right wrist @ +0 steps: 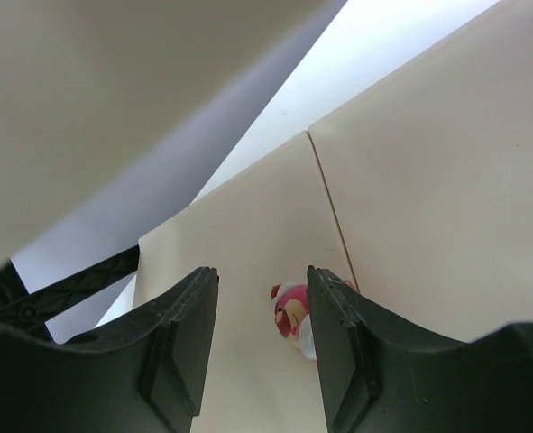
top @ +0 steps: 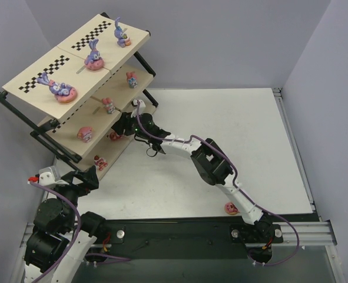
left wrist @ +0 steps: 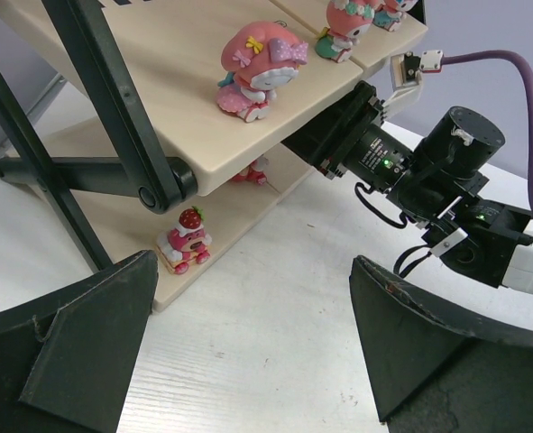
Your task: Place and organize the plastic toys onto the shelf
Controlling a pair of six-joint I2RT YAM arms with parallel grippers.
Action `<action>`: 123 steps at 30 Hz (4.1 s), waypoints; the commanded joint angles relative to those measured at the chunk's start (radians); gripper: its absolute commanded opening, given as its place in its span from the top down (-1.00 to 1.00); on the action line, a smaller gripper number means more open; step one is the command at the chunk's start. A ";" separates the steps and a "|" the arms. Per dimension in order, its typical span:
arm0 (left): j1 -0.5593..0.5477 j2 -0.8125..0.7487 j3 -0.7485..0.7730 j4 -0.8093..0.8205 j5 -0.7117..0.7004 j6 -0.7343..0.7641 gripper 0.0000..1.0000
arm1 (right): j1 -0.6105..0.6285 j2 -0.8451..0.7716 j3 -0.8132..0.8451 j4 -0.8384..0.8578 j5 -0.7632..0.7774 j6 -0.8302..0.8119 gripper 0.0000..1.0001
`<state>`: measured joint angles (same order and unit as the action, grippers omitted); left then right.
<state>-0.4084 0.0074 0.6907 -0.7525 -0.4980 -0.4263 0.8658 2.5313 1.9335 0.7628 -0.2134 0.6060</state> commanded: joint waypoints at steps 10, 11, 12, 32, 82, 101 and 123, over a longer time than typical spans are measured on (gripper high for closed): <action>0.008 -0.126 0.030 0.010 -0.016 -0.005 -0.95 | 0.010 -0.019 -0.021 -0.034 0.060 0.035 0.08; 0.006 -0.124 0.030 0.010 -0.016 -0.005 -0.95 | 0.010 -0.016 -0.018 -0.030 0.057 0.037 0.08; 0.008 -0.126 0.030 0.008 -0.016 -0.005 -0.94 | 0.010 -0.006 -0.013 -0.028 0.054 0.040 0.08; 0.006 -0.124 0.030 0.015 -0.014 -0.003 -0.95 | 0.012 0.046 0.055 -0.074 0.048 0.083 0.11; 0.010 -0.126 0.035 0.004 -0.025 -0.008 -0.95 | 0.002 -0.071 -0.283 0.107 0.325 0.738 0.99; 0.010 -0.126 0.032 0.013 -0.019 -0.003 -0.95 | -0.047 -0.043 -0.130 0.023 0.296 0.541 0.84; 0.010 -0.126 0.030 0.012 -0.017 -0.003 -0.95 | -0.097 0.130 0.116 -0.077 0.126 0.546 0.90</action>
<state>-0.4057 0.0074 0.6922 -0.7589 -0.5125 -0.4335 0.7658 2.6568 1.9831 0.6670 -0.0471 1.1473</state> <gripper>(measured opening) 0.974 0.055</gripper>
